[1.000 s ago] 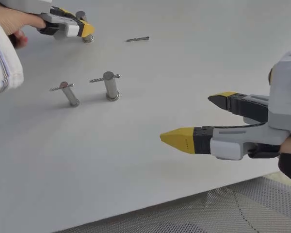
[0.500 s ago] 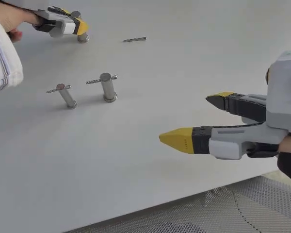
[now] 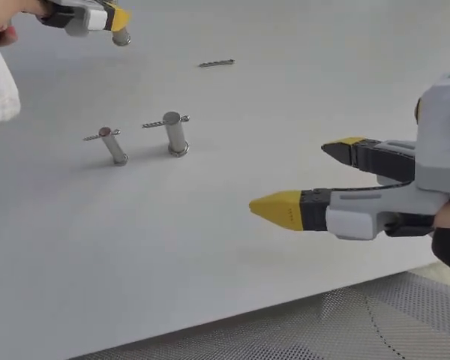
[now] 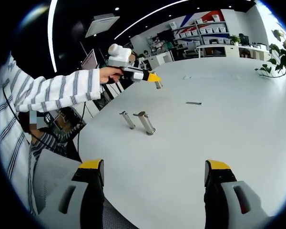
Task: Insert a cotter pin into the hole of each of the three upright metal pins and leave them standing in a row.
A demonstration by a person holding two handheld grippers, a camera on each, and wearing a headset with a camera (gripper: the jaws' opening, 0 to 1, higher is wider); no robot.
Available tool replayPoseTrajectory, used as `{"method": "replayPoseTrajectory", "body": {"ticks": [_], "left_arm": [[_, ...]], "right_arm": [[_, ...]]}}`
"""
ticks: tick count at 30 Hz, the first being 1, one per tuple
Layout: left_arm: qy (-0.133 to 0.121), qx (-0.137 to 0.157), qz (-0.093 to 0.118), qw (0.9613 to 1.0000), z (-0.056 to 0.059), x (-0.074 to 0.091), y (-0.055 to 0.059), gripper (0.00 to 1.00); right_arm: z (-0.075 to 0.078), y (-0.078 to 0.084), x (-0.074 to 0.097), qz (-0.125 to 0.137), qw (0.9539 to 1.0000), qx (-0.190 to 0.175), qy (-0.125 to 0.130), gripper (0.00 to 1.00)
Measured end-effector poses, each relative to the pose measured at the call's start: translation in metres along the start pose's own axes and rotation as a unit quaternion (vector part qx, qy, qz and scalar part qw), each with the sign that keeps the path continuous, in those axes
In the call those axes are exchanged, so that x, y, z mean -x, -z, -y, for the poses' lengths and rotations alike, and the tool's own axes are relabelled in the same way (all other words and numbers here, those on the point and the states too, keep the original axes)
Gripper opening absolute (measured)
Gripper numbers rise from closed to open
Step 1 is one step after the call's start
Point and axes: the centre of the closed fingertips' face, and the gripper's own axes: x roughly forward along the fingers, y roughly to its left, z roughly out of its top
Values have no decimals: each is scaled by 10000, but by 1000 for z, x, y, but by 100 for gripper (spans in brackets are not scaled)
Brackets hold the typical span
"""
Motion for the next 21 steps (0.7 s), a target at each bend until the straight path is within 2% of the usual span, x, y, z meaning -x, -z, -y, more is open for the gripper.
{"method": "replayPoseTrajectory", "body": {"ticks": [3,6,10,14,16,21], "left_arm": [[72,-212,194,9996,7,15,-15,10],[214,-467,356,9980,20,31,-29,10],[497,-882,479,9937,47,52,-43,9],[713,-1049,573,9903,71,67,-50,9],[879,-1167,605,9874,88,75,-51,9],[1174,-1329,634,9821,118,85,-49,10]], "right_arm": [[-2,-3,1,43,10000,55,-29,86],[-7,-6,3,90,9999,105,-72,87],[-15,-10,7,143,9996,168,-149,88],[-20,-11,11,173,9993,253,-193,89],[-23,-12,14,193,9992,291,-213,90],[-31,-13,19,243,9987,377,-256,92]]}}
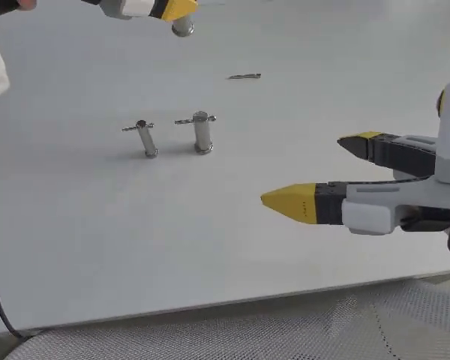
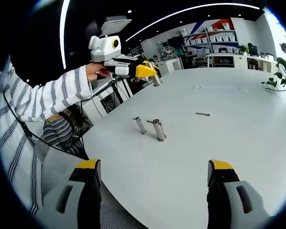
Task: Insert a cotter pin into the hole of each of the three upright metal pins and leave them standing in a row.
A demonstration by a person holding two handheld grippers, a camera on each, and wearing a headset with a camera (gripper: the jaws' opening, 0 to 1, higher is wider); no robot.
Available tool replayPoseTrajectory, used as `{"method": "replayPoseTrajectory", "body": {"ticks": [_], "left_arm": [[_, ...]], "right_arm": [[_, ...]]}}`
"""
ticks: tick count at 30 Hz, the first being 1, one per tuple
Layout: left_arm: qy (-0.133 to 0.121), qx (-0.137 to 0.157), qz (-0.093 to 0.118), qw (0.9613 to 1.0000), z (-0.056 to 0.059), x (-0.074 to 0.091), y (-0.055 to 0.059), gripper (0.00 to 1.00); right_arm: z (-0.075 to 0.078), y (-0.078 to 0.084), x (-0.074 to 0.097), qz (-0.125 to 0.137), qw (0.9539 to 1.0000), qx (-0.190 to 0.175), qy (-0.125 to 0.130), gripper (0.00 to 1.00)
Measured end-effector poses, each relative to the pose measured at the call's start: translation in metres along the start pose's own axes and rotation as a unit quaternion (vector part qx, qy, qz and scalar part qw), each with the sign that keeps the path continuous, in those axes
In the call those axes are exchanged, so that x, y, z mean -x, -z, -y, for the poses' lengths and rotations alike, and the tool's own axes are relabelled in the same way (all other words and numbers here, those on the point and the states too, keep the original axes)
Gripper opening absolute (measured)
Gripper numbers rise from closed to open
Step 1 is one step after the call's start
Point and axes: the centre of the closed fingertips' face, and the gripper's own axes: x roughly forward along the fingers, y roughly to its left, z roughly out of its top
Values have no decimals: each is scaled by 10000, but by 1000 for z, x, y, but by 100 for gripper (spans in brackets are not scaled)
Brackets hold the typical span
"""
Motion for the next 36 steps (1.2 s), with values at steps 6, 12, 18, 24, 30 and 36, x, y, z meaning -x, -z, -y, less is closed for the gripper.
{"method": "replayPoseTrajectory", "body": {"ticks": [6,12,18,24,30,36], "left_arm": [[321,17,7,9995,32,-4,2,10],[715,-51,-13,9974,66,-10,2,10],[1026,-148,-58,9946,94,-19,8,10],[1221,-167,-139,9923,110,-30,28,10],[1338,-203,-197,9906,128,-36,43,10],[1456,-201,-199,9889,150,-39,55,10]], "right_arm": [[-4,-5,2,140,9999,20,-35,98],[-4,-3,5,140,9999,32,-5,98],[-3,-2,5,134,9999,59,46,98],[-3,1,5,104,9999,57,53,98],[-3,3,4,67,10000,54,29,98],[-3,5,3,26,10000,73,21,98]]}}
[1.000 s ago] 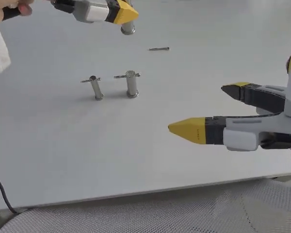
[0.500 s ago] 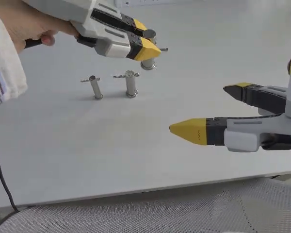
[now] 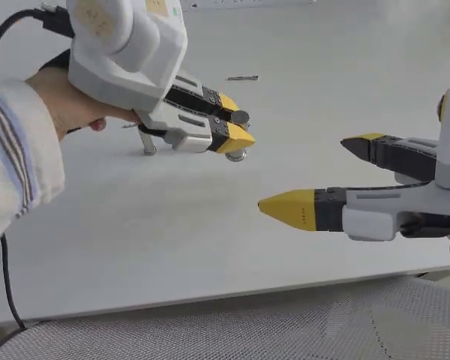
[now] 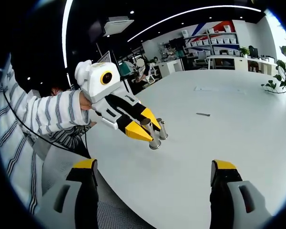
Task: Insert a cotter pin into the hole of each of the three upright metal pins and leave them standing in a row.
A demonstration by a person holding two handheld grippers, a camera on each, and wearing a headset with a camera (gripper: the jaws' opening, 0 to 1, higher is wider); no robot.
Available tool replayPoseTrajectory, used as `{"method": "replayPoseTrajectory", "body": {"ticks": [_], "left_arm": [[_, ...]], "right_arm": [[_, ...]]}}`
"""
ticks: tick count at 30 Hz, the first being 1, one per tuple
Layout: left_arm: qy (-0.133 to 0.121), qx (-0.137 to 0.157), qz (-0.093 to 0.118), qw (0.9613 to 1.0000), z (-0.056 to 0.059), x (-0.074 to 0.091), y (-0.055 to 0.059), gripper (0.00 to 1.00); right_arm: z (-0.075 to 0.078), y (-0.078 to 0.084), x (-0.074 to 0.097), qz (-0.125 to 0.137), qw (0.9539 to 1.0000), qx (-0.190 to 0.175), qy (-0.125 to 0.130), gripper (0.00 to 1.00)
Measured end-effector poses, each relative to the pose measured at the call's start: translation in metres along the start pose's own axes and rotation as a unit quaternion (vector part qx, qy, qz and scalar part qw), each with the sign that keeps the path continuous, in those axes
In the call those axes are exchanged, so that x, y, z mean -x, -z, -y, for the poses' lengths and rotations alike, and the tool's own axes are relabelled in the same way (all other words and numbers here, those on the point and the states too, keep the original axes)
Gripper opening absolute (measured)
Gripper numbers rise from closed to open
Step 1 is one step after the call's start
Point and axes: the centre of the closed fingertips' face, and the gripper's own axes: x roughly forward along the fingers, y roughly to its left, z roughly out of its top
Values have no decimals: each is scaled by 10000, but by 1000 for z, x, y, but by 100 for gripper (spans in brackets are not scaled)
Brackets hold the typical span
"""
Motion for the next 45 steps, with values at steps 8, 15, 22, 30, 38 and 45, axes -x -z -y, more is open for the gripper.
{"method": "replayPoseTrajectory", "body": {"ticks": [8,15,22,30,38,45], "left_arm": [[140,36,-95,9999,13,-8,25,10],[169,35,-128,9998,13,-12,36,10],[185,39,-208,9996,10,-15,43,10],[174,-33,-222,9996,10,-17,48,10],[152,63,-156,9997,11,-17,46,10],[40,359,87,9993,10,-15,45,11]], "right_arm": [[0,6,-1,-117,9999,-14,-19,97],[-1,9,-3,-179,9998,-7,-41,96],[-2,13,-5,-231,9997,-40,-37,95],[-2,15,-6,-248,9996,-97,-30,94],[-6,15,-9,-299,9995,-71,-77,94],[-9,16,-11,-320,9994,-57,-113,94]]}}
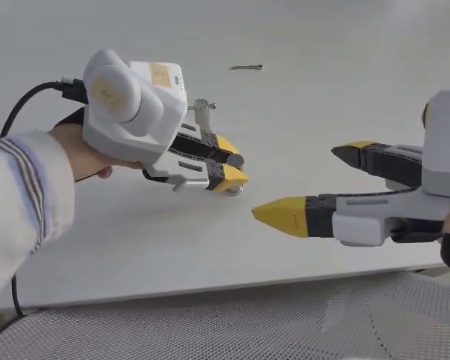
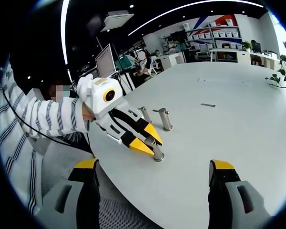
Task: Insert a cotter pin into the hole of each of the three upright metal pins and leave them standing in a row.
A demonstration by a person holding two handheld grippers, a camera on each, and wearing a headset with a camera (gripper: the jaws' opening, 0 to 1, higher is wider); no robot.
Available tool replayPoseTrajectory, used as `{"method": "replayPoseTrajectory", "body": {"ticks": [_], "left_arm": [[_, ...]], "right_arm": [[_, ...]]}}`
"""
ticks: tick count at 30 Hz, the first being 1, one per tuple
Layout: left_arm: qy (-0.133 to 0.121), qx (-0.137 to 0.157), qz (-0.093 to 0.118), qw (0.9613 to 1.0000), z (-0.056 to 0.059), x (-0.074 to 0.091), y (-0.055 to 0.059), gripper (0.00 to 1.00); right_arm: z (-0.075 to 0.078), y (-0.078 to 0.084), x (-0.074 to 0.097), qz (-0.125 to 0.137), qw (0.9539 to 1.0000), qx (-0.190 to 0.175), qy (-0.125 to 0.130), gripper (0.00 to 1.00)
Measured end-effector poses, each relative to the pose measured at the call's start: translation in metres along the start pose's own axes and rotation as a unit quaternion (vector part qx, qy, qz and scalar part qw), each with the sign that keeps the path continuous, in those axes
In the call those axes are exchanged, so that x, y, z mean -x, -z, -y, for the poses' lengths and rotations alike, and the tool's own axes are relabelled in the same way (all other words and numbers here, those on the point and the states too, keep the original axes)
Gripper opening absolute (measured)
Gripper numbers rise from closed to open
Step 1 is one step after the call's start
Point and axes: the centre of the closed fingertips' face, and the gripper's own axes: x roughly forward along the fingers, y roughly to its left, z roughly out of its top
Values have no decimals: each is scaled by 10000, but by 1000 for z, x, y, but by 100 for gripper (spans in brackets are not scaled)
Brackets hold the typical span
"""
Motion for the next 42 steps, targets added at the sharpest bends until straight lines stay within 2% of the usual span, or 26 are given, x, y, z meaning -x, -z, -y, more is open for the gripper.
{"method": "replayPoseTrajectory", "body": {"ticks": [2,5,9,12,16,19,24,27,29,32,34,36,39,41,42], "left_arm": [[-27,98,106,9999,0,3,-2,15],[-64,216,109,9997,3,9,1,30],[-75,679,436,9967,17,23,-2,44],[-224,785,542,9952,23,34,-1,55],[-469,964,619,9923,27,48,1,62],[-706,1192,849,9867,28,57,-2,67],[-1179,1303,714,9819,23,71,7,79],[-1240,1506,734,9780,25,76,11,90],[-1176,1777,683,9746,31,77,17,98],[-1198,1703,548,9765,37,79,25,99],[-1213,1810,504,9747,39,81,29,99],[-1374,1853,579,9713,37,84,30,99],[-1672,1962,718,9635,29,91,31,99],[-1703,2009,764,9617,28,93,31,99],[-1671,2044,771,9614,30,95,31,99]], "right_arm": [[0,0,0,-8,10000,8,-1,94],[0,0,1,-16,10000,23,0,94],[1,-1,2,0,10000,34,12,93],[2,-1,2,-8,10000,30,16,93],[1,0,3,-48,10000,72,-19,93],[1,-1,3,-86,9999,126,-39,93],[4,-5,4,-136,9997,220,-37,93],[9,-8,5,-221,9991,348,-18,93],[14,-11,5,-292,9984,480,-18,93],[20,-20,5,-372,9948,944,-62,90],[27,-28,4,-458,9916,1211,-33,88],[34,-35,2,-522,9883,1432,-30,87],[48,-48,-3,-497,9879,1467,-61,86],[52,-52,-5,-531,9867,1538,-73,85],[60,-54,-6,-684,9828,1716,-69,85]]}}
